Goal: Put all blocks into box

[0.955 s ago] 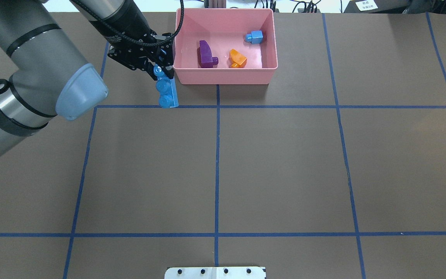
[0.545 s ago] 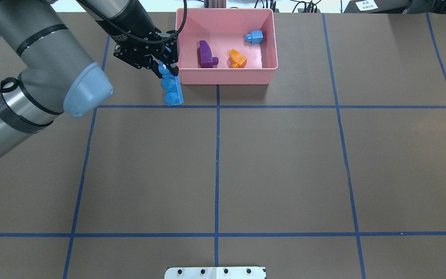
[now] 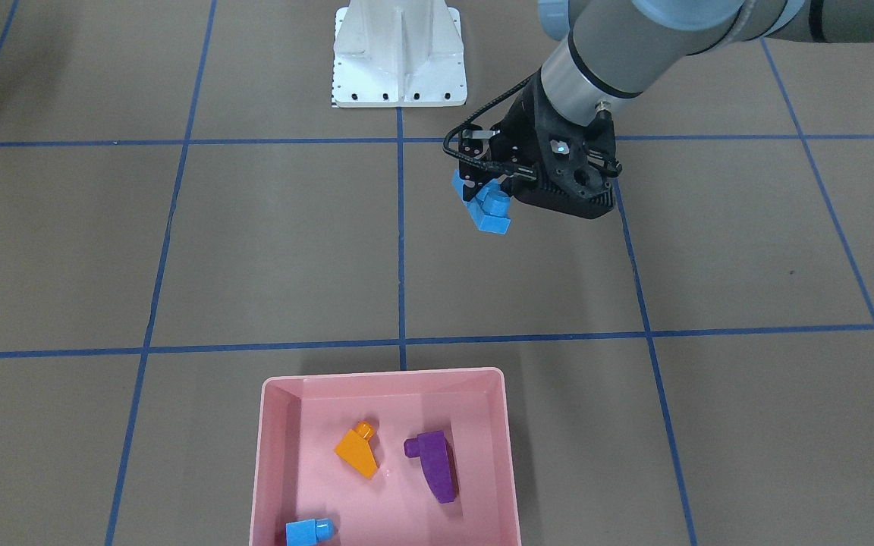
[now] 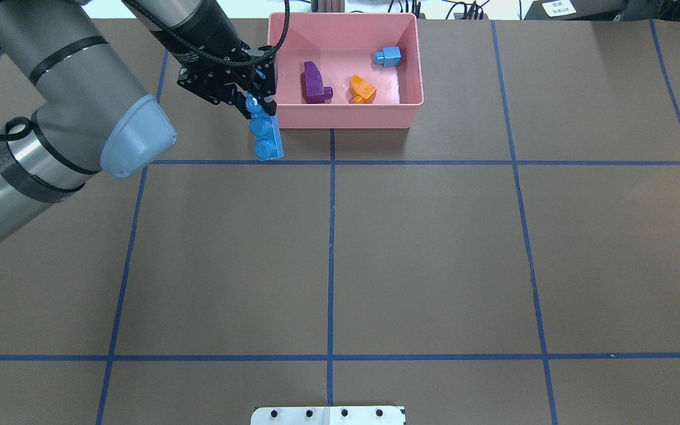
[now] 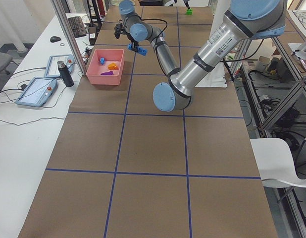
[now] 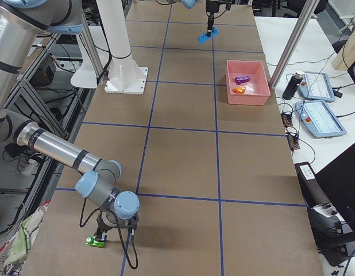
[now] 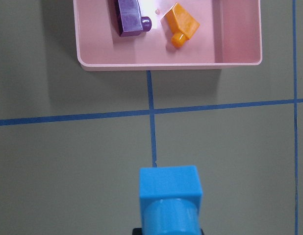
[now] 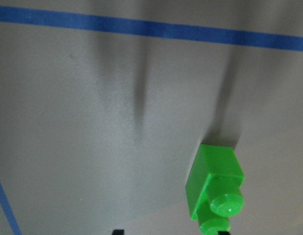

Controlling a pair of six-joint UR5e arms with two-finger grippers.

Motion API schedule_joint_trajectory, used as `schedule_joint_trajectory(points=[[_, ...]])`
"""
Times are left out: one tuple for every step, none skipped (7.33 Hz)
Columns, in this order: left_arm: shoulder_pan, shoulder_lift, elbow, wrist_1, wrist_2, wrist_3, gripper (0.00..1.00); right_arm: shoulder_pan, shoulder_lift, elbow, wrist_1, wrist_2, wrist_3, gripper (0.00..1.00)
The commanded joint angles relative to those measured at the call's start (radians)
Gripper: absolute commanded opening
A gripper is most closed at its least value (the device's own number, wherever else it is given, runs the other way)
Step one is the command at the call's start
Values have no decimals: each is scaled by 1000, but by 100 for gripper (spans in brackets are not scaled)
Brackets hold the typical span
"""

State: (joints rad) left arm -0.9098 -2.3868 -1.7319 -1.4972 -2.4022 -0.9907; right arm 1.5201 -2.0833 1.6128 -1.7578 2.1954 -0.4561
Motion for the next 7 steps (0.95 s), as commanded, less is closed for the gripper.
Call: schedule_joint_trajectory(points=[[0, -2, 0, 0, 0, 0, 0, 0, 2, -23, 1, 23, 40, 100], [0, -6, 0, 0, 0, -3, 0, 0, 5, -63, 14, 24, 40, 100], [2, -17, 0, 0, 2, -18, 0, 0, 5, -82, 24, 23, 42, 100], [3, -19, 0, 0, 2, -20, 0, 0, 14, -108, 24, 23, 40, 100], [3, -20, 0, 0, 2, -20, 0, 0, 26, -131, 26, 20, 40, 100], [3, -28, 2, 2, 2, -20, 0, 0, 54, -172, 26, 20, 39, 100], [6, -37, 8, 0, 2, -37, 0, 0, 80, -206, 26, 18, 39, 100]])
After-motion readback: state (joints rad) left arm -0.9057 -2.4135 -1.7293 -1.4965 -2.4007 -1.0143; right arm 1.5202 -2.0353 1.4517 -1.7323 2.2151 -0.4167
